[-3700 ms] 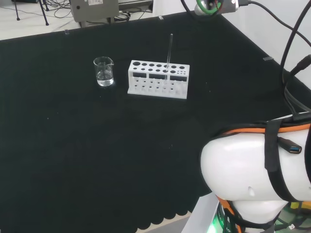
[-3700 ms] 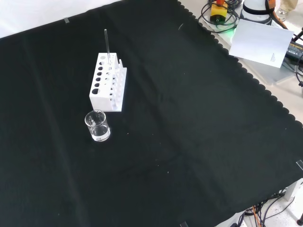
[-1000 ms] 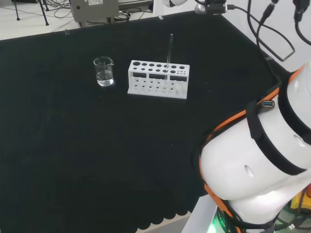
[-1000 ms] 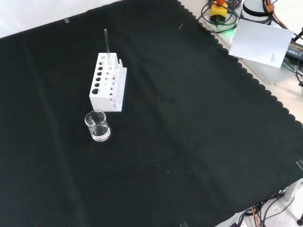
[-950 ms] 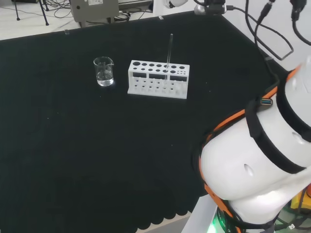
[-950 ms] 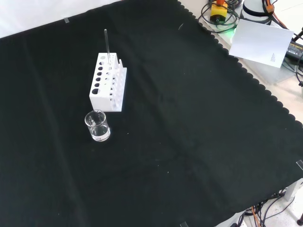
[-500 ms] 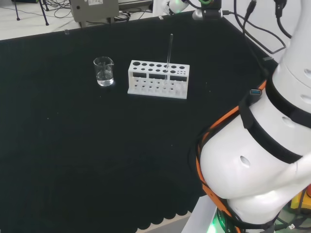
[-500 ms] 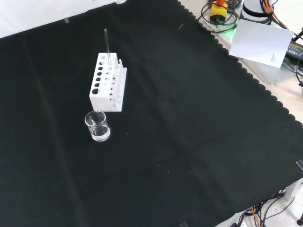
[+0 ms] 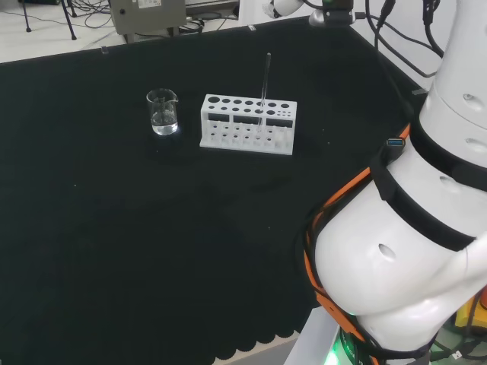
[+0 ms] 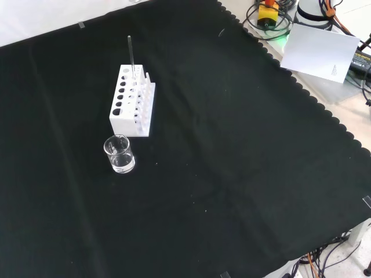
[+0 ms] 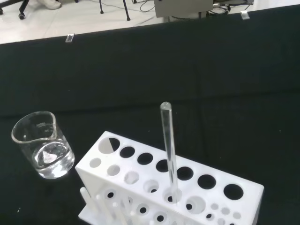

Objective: Take the glass rod from the white test tube rack.

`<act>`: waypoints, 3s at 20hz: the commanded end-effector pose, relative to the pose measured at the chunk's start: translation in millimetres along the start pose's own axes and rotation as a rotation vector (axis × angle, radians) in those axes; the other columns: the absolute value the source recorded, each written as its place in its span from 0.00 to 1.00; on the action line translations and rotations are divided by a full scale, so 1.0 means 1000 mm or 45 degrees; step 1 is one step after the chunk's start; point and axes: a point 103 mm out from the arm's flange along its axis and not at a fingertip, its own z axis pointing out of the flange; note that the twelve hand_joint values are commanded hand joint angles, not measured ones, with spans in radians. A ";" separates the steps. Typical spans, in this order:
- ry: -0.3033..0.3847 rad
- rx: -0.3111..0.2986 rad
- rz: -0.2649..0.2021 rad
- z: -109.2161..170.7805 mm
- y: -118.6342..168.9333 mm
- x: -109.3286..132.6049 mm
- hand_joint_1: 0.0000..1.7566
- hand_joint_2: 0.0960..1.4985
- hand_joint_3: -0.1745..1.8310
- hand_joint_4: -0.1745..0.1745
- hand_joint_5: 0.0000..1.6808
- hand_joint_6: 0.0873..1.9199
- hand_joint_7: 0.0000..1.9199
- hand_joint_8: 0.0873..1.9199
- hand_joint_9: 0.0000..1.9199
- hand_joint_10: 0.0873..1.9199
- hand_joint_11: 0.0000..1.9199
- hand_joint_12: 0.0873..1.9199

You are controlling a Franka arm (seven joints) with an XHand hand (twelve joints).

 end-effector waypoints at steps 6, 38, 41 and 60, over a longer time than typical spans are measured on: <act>0.054 0.158 -0.034 0.092 0.032 -0.014 0.40 0.54 0.41 0.00 0.19 0.38 0.30 0.53 0.45 0.51 0.33 0.69; 0.027 0.172 -0.097 0.121 0.018 0.024 0.56 0.51 0.41 0.00 0.40 0.44 0.52 0.56 0.79 0.54 0.88 0.54; 0.041 0.143 -0.105 0.119 0.018 0.029 0.62 0.50 0.43 0.00 0.45 0.43 0.54 0.57 0.83 0.50 0.94 0.47; 0.019 -0.085 -0.119 0.081 0.008 0.040 0.69 0.48 0.42 0.00 0.61 0.50 0.65 0.62 0.88 0.48 0.92 0.42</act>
